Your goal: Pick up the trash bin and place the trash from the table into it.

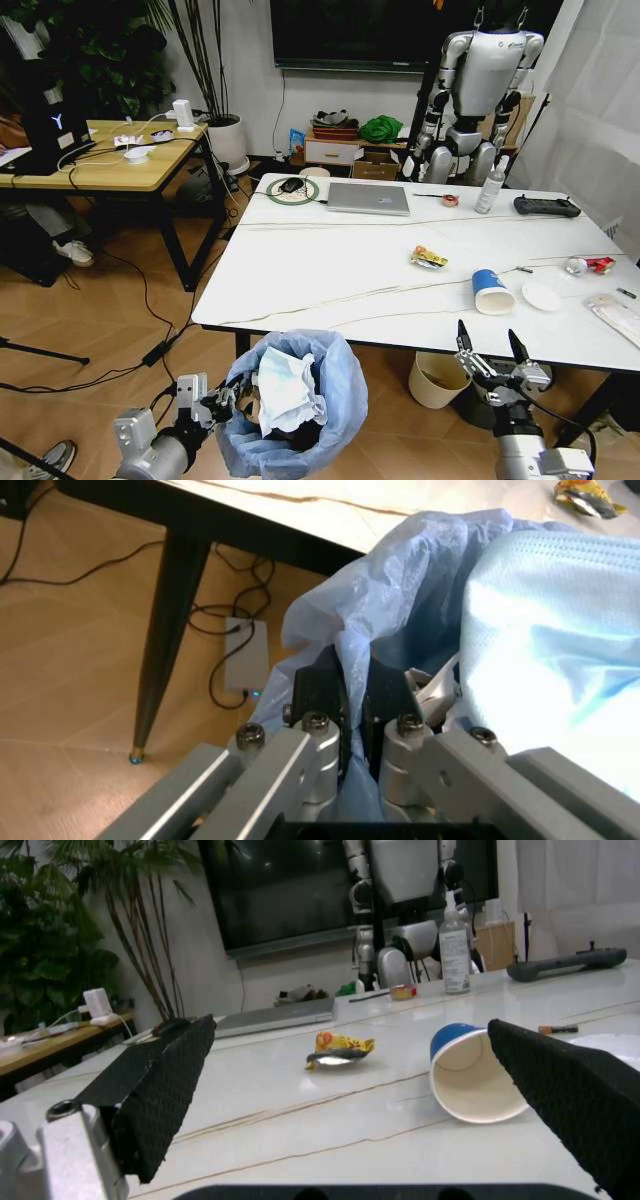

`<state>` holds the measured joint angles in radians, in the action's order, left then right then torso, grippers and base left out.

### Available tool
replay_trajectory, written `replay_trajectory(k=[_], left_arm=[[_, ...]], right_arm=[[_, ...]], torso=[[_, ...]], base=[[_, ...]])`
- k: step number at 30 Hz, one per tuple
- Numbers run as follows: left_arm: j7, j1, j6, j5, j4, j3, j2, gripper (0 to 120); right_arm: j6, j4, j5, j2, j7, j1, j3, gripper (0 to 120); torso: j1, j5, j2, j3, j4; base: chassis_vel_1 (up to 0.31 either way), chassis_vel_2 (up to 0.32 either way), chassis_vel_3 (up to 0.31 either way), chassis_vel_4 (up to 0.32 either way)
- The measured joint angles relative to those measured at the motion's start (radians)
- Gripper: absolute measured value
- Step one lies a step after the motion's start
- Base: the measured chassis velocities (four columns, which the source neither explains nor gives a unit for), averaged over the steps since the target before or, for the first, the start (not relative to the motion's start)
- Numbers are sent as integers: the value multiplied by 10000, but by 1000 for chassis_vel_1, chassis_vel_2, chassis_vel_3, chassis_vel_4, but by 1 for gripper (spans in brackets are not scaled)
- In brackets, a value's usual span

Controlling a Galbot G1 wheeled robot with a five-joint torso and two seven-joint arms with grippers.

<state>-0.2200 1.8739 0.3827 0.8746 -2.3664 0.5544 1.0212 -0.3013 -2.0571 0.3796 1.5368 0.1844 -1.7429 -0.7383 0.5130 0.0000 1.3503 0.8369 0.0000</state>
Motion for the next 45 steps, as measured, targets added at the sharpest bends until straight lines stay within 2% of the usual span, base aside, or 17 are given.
replay_trajectory(k=[33, 41, 45], left_arm=[[-40, -139, 1, -172, 92, -303, 169, 0], [-98, -25, 18, -230, 107, -366, 235, 0], [-112, 147, 27, -229, 81, -133, 326, 0]], right_arm=[[-278, 388, 20, -343, -11, 180, -5, 100], [-161, 292, -394, -757, -350, 367, 82, 100], [504, -83, -338, -1277, -1169, 578, 571, 100]], torso=[[0, 0, 0, 0, -1], [-1, 0, 0, 0, -1], [-1, 0, 0, 0, -1]], base=[[-83, -83, 82, 85], [0, 0, 0, 0], [0, 0, 0, 0]])
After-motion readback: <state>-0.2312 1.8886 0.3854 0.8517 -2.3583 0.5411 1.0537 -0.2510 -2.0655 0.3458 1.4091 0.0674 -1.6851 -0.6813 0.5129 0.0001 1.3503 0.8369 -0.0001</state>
